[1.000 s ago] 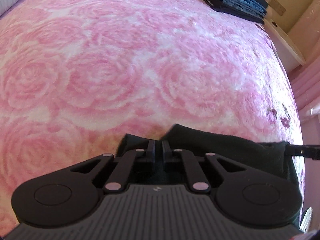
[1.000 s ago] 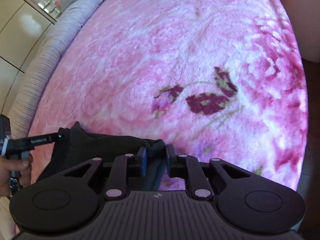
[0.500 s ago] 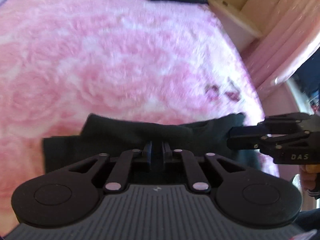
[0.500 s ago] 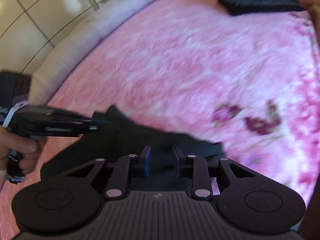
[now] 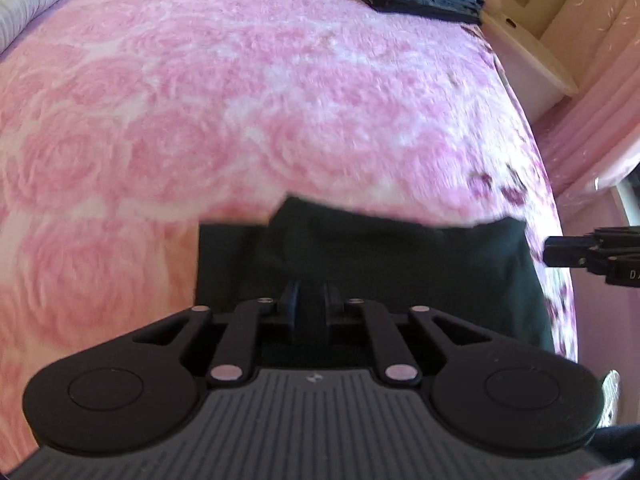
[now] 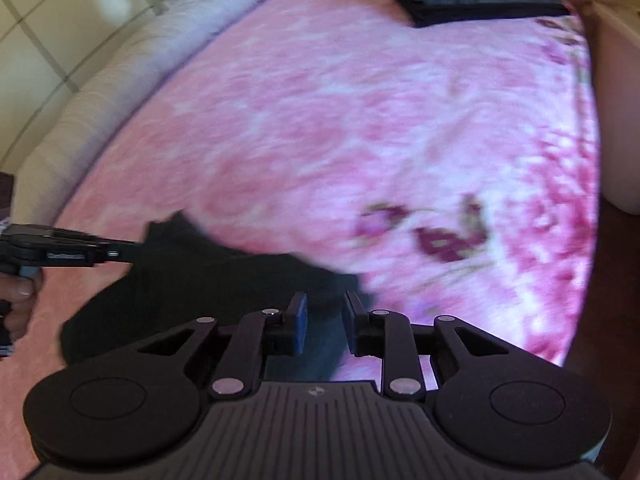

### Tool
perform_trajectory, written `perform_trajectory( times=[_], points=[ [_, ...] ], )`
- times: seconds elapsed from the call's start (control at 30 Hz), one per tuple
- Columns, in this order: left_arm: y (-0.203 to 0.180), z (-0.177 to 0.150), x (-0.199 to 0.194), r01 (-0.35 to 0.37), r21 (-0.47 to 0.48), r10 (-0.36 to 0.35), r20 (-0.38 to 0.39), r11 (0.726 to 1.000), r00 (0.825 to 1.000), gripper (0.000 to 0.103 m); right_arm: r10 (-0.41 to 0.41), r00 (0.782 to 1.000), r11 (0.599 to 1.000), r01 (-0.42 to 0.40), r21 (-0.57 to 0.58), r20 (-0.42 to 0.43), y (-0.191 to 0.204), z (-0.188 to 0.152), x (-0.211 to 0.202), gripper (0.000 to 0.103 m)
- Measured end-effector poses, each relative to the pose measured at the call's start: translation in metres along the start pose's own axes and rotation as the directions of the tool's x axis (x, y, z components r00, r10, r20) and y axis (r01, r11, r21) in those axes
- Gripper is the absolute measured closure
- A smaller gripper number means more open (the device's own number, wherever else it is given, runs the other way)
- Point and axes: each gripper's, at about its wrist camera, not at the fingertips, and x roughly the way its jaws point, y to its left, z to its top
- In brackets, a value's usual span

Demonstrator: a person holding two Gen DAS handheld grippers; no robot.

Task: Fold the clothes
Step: 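Lower the folded sweater onto the bed and open both tools, then open both tools and pull them back from the folded navy sweater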

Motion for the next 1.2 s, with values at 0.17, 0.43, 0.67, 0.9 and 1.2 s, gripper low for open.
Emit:
perform_trajectory(
  times=[0.17,0.43,0.67,0.9,1.2],
  points=[
    [0.023,-0.037,0.011,-0.091,-0.026,0.089,-0.063,0.996,0.994,0.095,0.05,0.994,0.998,-0.053,-0.027,-0.096,0.013,-0.02,0.026,0.076],
    [0.035,-0.077,-0.061,-0.175,-0.084,0.177,0.014,0.981,0.984,0.099,-0.004,0.996,0.999,-0.001,-0.054,-0.087,0.029,-0.046,-0.014,0.071],
    [0.032,-0.126,-0.067,-0.16,-0.112,0.164,0.032,0.981,0.986,0.093,0.094,0.988,0.983,-0.111,-0.148,-0.121,0.085,-0.085,-0.024,0.072],
    [0.061,-0.159,-0.058,-0.139,-0.228,0.159,0.071,0.964,0.985,0.076,0.027,0.991,0.98,-0.053,-0.193,-0.135,0.08,-0.125,-0.013,0.073],
    [-0.014,-0.168,-0.146,-0.25,-0.162,0.259,0.033,0.955,0.965,0.076,-0.087,0.99,0.98,0.064,-0.189,-0.114,0.089,-0.127,-0.09,0.056]
  ],
)
